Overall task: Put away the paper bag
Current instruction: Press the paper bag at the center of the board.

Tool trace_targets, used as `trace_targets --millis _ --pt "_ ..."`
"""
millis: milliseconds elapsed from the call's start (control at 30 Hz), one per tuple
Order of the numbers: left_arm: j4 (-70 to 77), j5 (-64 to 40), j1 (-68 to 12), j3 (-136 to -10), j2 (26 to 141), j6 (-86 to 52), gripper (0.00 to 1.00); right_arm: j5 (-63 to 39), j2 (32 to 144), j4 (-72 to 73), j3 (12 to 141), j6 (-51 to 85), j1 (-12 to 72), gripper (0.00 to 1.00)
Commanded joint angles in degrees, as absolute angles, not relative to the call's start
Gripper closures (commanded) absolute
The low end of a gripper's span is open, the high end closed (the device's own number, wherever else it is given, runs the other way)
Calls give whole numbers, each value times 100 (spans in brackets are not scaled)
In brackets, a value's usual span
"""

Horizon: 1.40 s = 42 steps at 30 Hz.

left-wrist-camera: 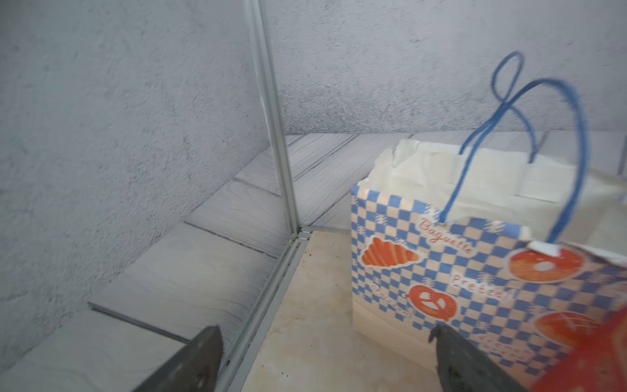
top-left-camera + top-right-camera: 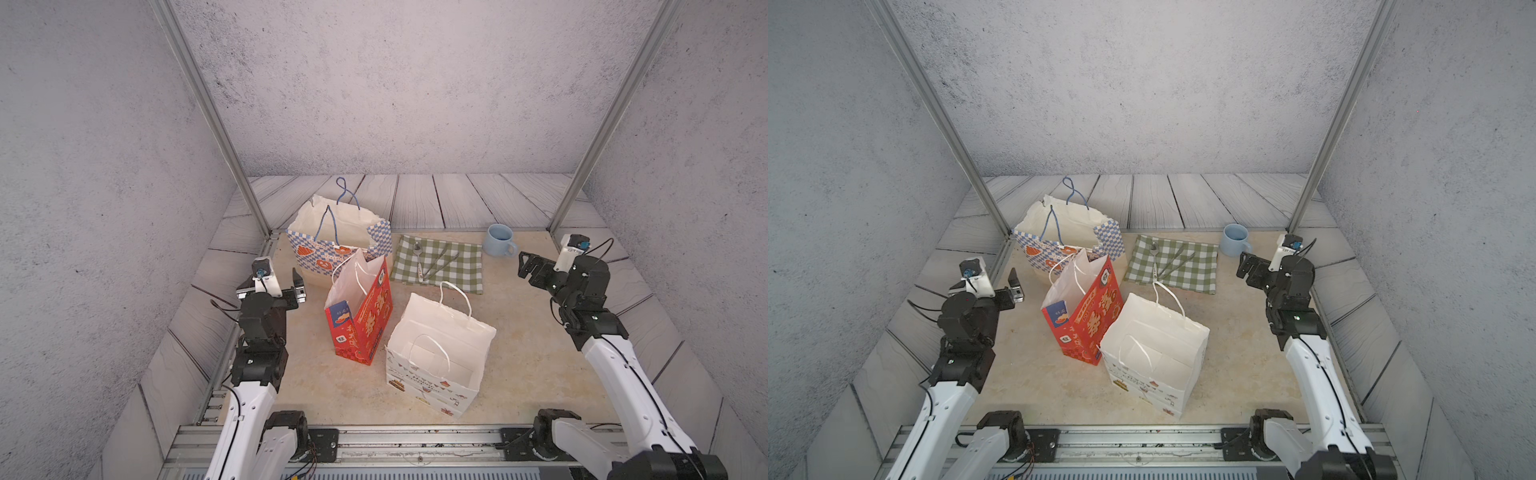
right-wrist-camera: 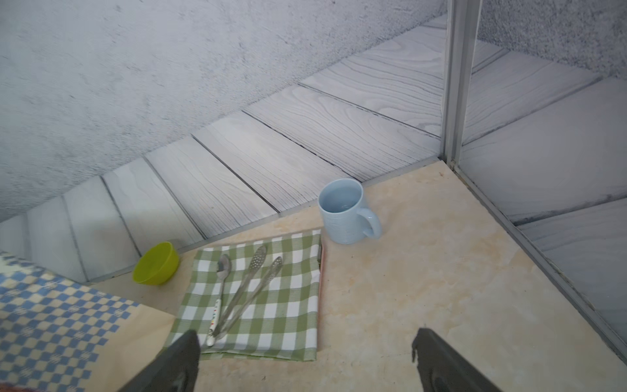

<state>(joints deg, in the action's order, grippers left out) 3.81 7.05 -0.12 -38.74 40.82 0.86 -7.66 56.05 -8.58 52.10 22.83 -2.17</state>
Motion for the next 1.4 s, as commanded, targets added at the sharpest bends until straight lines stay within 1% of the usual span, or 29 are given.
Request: trace_targets --millis 0,100,167,333,367,467,533,733,867,967,1033,1067,1167,1367 --pt "-424 -1121 4 -4608 4041 409 1 -1565 5375 -1967 5687 2287 -170 1" --pt "-1115 -2258 5 -5277 4213 313 1 -1948 5290 -2491 6108 2229 -96 1" --pt "-1384 -2862 0 -5560 4195 311 1 -2030 5215 -2811 6349 2142 -66 1" --pt "-1893 -4495 -13 -5967 4028 714 1 -2499 4876 -3476 6629 1261 43 1" --pt "-2023 -4706 -24 -6039 4025 771 1 -2660 4782 -3476 6599 1112 69 1" --pt "-2414 -5071 -38 -6188 4036 991 1 -3536 4352 -3345 6539 571 79 4" --pt "-2619 -5296 -70 -6262 4080 1069 1 -3963 4196 -3508 6651 322 104 5" --pt "-2300 -5787 -262 -6197 4186 442 0 -4449 4477 -4826 7206 -109 460 9" --pt "-2242 -5975 -428 -6125 4236 246 1 -4325 4737 -5591 7482 -494 765 10" --pt "-2360 -5962 -578 -6136 4273 289 1 -3381 5151 -6350 7865 -797 1425 10" --pt "-2436 -5930 -643 -6131 4261 349 1 -2501 5491 -6811 8117 -945 2119 10" --pt "-2508 -5920 -645 -6131 4259 397 1 -2323 5602 -6927 8178 -986 2323 10" --pt "-2747 -5850 -666 -6145 4260 490 1 -2074 5837 -7010 8218 -1002 2662 11" --pt "-2970 -5927 -677 -6100 4259 500 1 -1923 6277 -6821 8093 -1146 2994 18"
